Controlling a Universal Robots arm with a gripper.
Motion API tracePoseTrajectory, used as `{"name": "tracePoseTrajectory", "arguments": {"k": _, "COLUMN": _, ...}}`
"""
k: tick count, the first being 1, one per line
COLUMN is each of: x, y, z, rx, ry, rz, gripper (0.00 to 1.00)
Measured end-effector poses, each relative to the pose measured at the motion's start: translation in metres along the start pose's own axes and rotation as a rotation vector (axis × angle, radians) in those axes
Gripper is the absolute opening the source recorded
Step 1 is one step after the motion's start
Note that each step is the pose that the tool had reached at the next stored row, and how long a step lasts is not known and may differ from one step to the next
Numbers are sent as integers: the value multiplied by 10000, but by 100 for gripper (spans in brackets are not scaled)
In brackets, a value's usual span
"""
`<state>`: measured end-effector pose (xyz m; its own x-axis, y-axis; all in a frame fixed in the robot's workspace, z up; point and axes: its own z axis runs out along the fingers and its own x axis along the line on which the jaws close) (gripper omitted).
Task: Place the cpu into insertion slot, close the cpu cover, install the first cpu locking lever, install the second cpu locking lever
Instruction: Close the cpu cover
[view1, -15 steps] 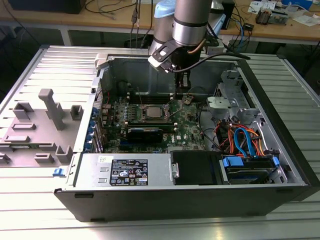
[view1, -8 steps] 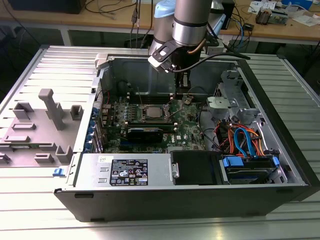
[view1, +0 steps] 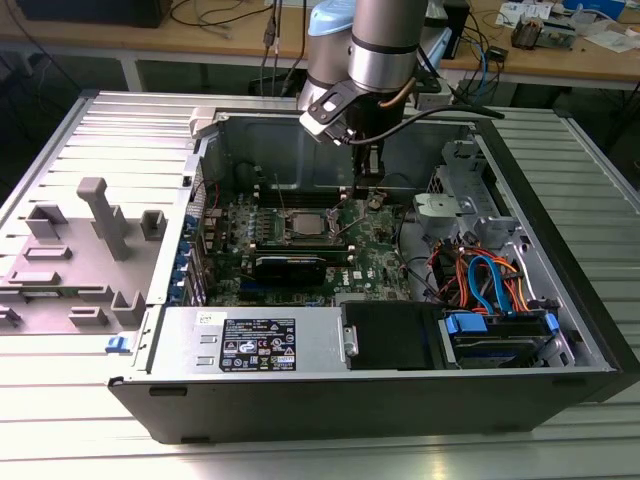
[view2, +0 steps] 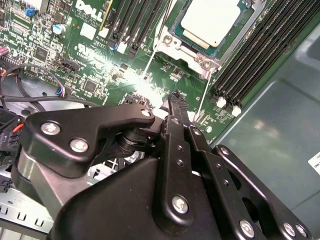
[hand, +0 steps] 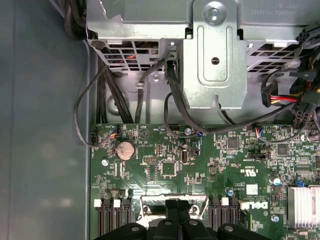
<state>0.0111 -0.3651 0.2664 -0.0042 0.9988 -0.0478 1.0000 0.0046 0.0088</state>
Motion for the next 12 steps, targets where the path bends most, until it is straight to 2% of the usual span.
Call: {"name": "tracePoseTrajectory", "arguments": {"k": 12, "x": 5, "y": 159, "z": 5, "rx": 0, "ry": -2, "rz": -1, "gripper": 11}}
